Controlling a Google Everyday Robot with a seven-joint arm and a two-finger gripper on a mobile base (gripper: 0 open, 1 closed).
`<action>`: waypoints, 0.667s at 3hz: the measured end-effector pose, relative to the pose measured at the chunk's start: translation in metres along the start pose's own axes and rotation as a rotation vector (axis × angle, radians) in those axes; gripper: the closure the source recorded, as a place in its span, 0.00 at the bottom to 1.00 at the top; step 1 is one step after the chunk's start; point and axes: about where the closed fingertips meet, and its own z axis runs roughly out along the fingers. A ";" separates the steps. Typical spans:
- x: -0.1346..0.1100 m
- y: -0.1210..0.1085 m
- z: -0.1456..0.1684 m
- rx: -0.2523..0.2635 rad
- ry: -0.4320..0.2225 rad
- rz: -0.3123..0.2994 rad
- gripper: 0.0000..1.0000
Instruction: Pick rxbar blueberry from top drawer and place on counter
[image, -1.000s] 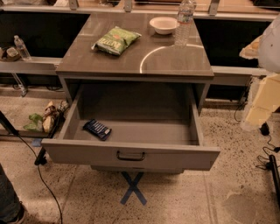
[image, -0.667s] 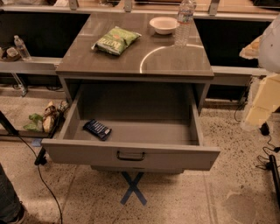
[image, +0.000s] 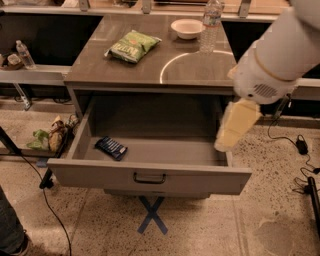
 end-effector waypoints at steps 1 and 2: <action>-0.046 -0.002 0.049 0.024 -0.064 0.060 0.00; -0.047 -0.003 0.053 0.022 -0.070 0.074 0.00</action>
Offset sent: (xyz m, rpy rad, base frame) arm 0.0219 0.0463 -0.0284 0.0543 -0.0160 -0.0284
